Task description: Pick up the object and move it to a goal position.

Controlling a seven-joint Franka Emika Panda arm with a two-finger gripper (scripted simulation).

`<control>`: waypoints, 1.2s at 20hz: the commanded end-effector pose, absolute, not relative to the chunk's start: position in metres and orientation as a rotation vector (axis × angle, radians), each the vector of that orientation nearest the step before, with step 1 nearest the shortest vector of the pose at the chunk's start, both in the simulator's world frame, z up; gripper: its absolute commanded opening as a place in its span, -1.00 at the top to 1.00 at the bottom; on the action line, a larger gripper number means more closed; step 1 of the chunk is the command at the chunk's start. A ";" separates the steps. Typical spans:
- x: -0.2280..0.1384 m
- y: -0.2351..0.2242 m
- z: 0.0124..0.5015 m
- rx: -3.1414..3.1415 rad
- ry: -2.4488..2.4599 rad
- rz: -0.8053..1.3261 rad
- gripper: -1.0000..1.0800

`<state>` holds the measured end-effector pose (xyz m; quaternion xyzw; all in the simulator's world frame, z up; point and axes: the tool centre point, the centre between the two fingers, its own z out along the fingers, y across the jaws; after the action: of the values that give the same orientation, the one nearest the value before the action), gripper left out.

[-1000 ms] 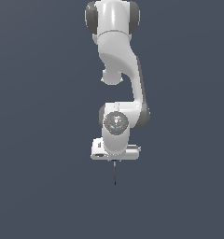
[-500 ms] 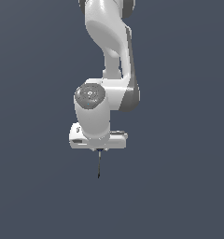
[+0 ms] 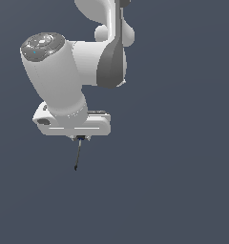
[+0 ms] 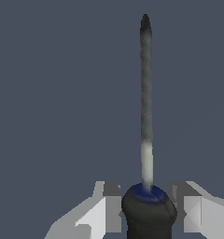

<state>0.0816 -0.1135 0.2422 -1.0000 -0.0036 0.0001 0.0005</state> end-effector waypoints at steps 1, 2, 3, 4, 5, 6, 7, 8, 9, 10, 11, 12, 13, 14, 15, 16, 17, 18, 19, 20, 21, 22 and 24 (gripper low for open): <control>0.080 -0.129 0.267 -3.140 -0.012 0.000 1.00; 0.079 -0.135 0.276 -3.140 -0.012 0.000 1.00; 0.079 -0.141 0.286 -3.140 -0.012 0.000 1.00; 0.078 -0.147 0.295 -3.140 -0.012 0.000 1.00; 0.078 -0.153 0.304 -3.140 -0.012 0.000 1.00; 0.077 -0.159 0.313 -3.140 -0.012 0.000 1.00; 0.077 -0.165 0.321 -3.140 -0.012 0.000 1.00; 0.077 -0.171 0.330 -3.140 -0.012 0.000 1.00; 0.076 -0.176 0.338 -3.141 -0.013 0.000 1.00; 0.076 -0.181 0.346 -3.141 -0.013 0.000 1.00; 0.076 -0.186 0.353 -3.141 -0.013 0.000 1.00; 0.076 -0.190 0.360 -3.141 -0.013 0.000 1.00; 0.076 -0.195 0.367 -3.141 -0.013 0.000 1.00; 0.076 -0.199 0.373 -3.141 -0.013 0.000 1.00; 0.075 -0.202 0.378 -3.141 -0.013 0.000 1.00; 0.075 -0.206 0.384 -3.141 -0.013 0.000 1.00; 0.075 -0.209 0.389 -3.141 -0.013 0.000 1.00; 0.075 -0.212 0.393 -3.141 -0.013 0.000 1.00; 0.075 -0.215 0.398 -3.141 -0.013 0.000 1.00; 0.075 -0.218 0.402 -3.141 -0.013 0.000 1.00; 0.075 -0.221 0.406 -3.141 -0.013 0.000 1.00; 0.075 -0.223 0.410 -3.141 -0.013 0.000 1.00; 0.075 -0.228 0.416 -3.141 -0.013 0.000 1.00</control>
<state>0.0756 -0.2243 0.4103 -1.0000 -0.0038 0.0002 0.0002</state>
